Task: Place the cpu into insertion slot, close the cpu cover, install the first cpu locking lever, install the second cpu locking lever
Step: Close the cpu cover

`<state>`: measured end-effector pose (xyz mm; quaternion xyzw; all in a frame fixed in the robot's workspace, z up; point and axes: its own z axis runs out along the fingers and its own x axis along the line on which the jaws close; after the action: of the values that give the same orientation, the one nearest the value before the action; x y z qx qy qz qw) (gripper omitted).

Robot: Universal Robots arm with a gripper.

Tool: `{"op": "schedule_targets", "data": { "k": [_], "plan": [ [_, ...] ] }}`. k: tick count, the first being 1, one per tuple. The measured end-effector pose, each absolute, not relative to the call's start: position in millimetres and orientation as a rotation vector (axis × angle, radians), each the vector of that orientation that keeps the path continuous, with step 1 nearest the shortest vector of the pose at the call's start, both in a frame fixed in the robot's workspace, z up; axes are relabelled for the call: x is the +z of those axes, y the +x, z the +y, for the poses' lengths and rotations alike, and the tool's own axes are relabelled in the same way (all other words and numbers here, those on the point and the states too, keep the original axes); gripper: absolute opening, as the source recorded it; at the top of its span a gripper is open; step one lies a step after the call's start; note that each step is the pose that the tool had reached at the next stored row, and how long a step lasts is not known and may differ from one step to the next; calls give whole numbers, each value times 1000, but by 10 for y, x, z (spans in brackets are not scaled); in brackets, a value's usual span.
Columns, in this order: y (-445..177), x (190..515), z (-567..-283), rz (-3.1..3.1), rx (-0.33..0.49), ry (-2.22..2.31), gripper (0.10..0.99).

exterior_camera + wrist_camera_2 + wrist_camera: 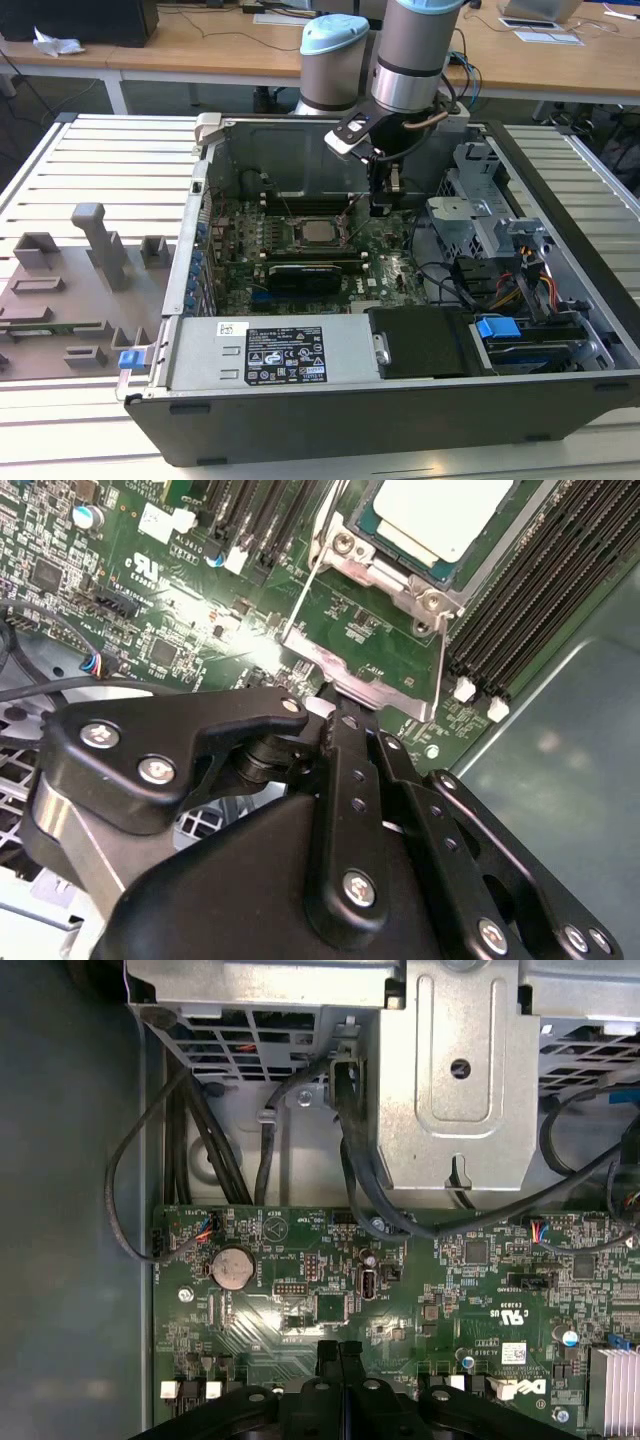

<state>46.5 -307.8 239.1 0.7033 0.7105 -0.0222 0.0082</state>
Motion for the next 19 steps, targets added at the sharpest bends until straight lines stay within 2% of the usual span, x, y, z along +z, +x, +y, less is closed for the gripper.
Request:
{"op": "schedule_targets", "data": {
  "k": [19],
  "plan": [
    [412, 2383, -3078, 2220, -70, 2198, 106]
  ]
}}
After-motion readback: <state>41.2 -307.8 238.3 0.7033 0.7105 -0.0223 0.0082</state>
